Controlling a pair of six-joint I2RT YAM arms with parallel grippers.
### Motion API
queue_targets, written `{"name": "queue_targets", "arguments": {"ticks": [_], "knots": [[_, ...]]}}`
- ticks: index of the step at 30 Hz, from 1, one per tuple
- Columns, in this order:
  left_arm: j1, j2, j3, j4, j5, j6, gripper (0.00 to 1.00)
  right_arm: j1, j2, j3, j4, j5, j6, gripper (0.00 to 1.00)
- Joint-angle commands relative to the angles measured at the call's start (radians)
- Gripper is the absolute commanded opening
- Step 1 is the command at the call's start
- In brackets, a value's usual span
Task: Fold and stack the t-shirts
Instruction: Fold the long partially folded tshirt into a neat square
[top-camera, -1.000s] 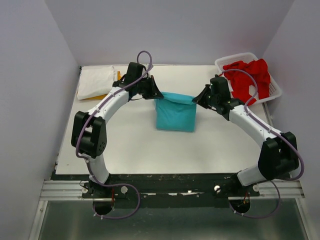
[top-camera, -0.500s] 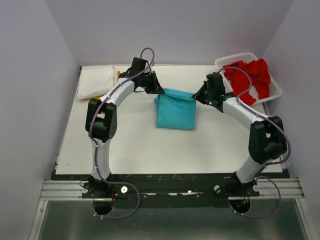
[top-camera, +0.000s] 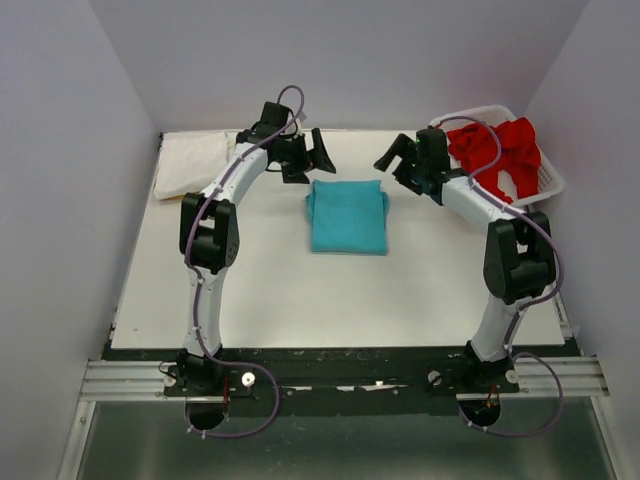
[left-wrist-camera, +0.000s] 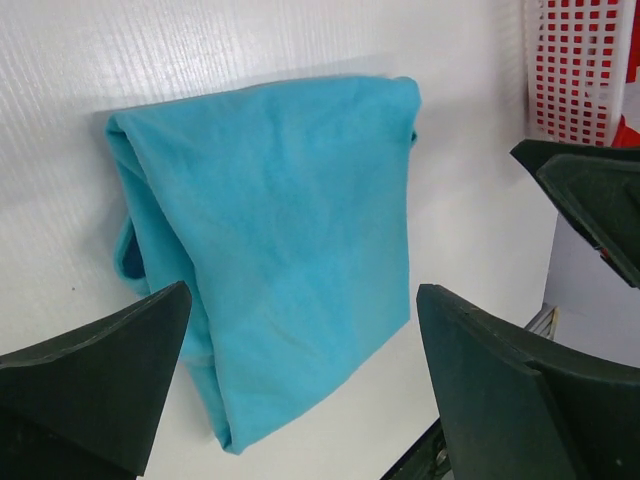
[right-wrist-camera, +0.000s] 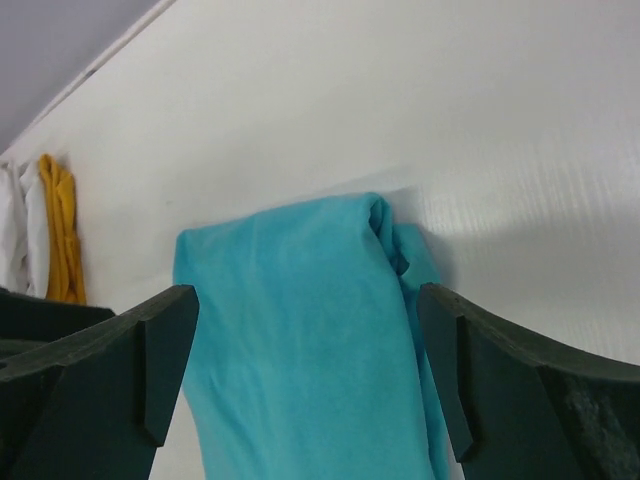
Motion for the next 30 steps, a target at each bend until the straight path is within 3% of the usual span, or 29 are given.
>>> {"name": "queue_targets", "arguments": {"ticks": [1,6,10,17,21,30], "knots": [[-0.009,-0.128,-0.046,0.02,0.044,0.016,0.98,-0.003,-0.1,-0.112,0.137,-0.233,-0.019,1.0],[-0.059,-0.139,-0.102,0.046,0.088,0.017,0.98,-0.003,-0.081,-0.184,0.293,-0.401,0.048,1.0],[-0.081,-0.12,-0.197,0.123,0.097,-0.019,0.98,-0.003,-0.006,-0.199,0.419,-0.405,0.118,1.0],[-0.079,-0.03,-0.245,0.07,0.027,-0.006,0.99,-0.003,0.165,-0.182,0.396,-0.393,0.178,1.0],[-0.076,-0.084,-0.366,0.099,-0.012,-0.012,0.98,-0.003,0.174,-0.254,0.344,-0.311,0.171,1.0],[-0.104,-0.277,-0.762,0.299,0.033,-0.074,0.98,0.004,0.052,-0.487,0.374,-0.379,0.155,1.0]]}}
